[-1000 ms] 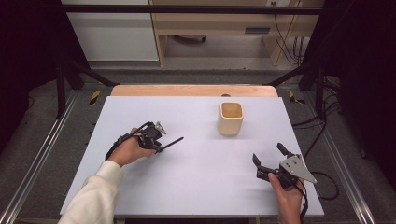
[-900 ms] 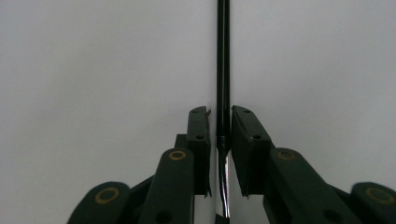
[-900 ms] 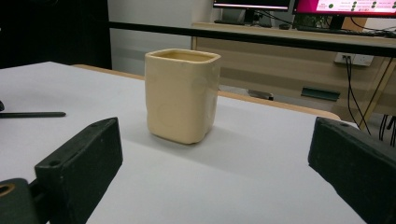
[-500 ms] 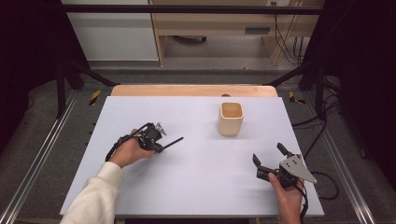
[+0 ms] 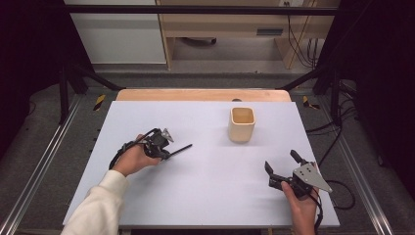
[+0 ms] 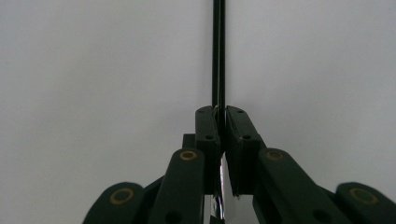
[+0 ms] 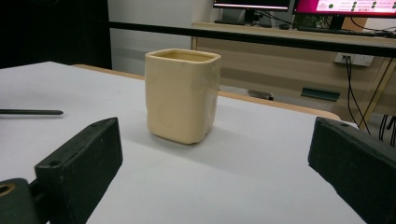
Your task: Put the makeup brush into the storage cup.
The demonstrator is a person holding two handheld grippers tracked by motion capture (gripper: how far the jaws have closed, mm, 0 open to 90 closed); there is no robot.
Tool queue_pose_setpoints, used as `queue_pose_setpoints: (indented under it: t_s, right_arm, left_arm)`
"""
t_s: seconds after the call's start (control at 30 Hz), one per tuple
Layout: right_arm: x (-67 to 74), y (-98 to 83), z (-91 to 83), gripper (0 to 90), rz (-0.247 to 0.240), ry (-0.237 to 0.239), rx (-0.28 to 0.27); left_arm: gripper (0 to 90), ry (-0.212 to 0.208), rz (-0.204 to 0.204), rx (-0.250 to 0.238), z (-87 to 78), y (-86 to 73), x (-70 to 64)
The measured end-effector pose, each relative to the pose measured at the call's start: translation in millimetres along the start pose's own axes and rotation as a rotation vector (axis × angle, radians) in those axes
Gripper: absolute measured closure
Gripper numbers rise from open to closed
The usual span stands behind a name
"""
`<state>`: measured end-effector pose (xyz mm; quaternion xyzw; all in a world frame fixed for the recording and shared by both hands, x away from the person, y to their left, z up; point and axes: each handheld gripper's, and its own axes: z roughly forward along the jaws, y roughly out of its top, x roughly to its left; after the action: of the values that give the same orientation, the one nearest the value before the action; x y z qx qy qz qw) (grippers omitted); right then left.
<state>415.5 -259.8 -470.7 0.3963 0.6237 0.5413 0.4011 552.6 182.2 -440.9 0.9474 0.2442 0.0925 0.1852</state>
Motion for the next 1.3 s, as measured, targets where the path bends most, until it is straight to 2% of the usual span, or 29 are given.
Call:
queue_pose_setpoints:
  t_s: [0.27,0.47,0.87,1.3]
  right_arm:
    - [1.4,0.0,0.6,3.1,-0.002,-0.001,0.003]
    - [2.5,0.2,0.6,3.1,-0.012,0.001,0.009]
    - [4.3,0.4,1.8,3.0,-0.022,0.001,0.008]
    - [5.1,0.5,2.2,3.0,-0.029,0.0,0.011]
  left_arm:
    - [84.2,0.0,0.012,-0.029,-8.3,3.3,-2.5]
    - [84.2,-0.002,0.037,-0.043,-14.4,9.2,-7.9]
    - [84.1,-0.006,0.09,-0.052,-22.4,24.4,-18.5]
    - [84.1,-0.014,0.122,-0.049,-24.5,33.9,-25.8]
